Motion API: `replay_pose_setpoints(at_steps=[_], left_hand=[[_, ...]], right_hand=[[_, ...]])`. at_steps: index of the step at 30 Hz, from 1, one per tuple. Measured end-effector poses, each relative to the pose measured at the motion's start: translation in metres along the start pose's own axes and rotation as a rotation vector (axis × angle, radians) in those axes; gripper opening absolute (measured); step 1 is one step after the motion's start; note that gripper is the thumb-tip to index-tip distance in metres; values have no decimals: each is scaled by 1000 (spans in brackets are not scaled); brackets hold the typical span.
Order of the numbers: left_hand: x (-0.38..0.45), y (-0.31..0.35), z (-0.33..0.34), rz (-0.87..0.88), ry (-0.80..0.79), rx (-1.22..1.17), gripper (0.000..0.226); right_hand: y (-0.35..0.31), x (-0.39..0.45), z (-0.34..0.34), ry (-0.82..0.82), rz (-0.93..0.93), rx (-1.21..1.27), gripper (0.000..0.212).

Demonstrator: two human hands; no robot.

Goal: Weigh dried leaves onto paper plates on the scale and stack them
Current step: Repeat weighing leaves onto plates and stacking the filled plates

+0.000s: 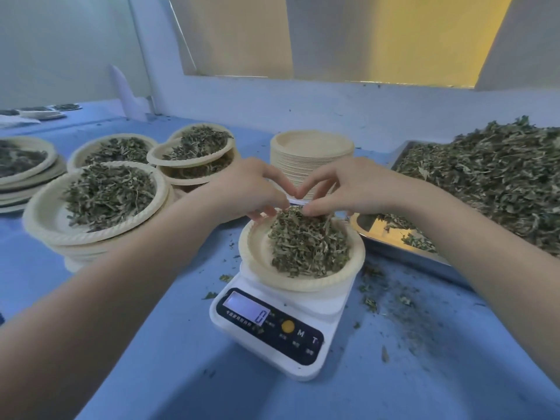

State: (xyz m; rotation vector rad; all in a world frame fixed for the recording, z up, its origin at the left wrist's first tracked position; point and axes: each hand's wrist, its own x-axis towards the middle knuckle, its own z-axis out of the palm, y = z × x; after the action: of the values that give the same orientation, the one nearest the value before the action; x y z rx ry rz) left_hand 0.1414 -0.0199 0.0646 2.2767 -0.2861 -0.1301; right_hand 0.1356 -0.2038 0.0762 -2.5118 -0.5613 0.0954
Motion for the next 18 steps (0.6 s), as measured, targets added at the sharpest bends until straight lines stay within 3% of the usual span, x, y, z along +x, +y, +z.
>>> replay_pose_setpoints(at_steps=[10,18], left_hand=[[3,-5,15,103,197,-3,25],[6,-11,25,99,283,-71,17]], right_hand=[[2,1,8,78,-49,2,19],[3,7,30,16,-23,-472,67]])
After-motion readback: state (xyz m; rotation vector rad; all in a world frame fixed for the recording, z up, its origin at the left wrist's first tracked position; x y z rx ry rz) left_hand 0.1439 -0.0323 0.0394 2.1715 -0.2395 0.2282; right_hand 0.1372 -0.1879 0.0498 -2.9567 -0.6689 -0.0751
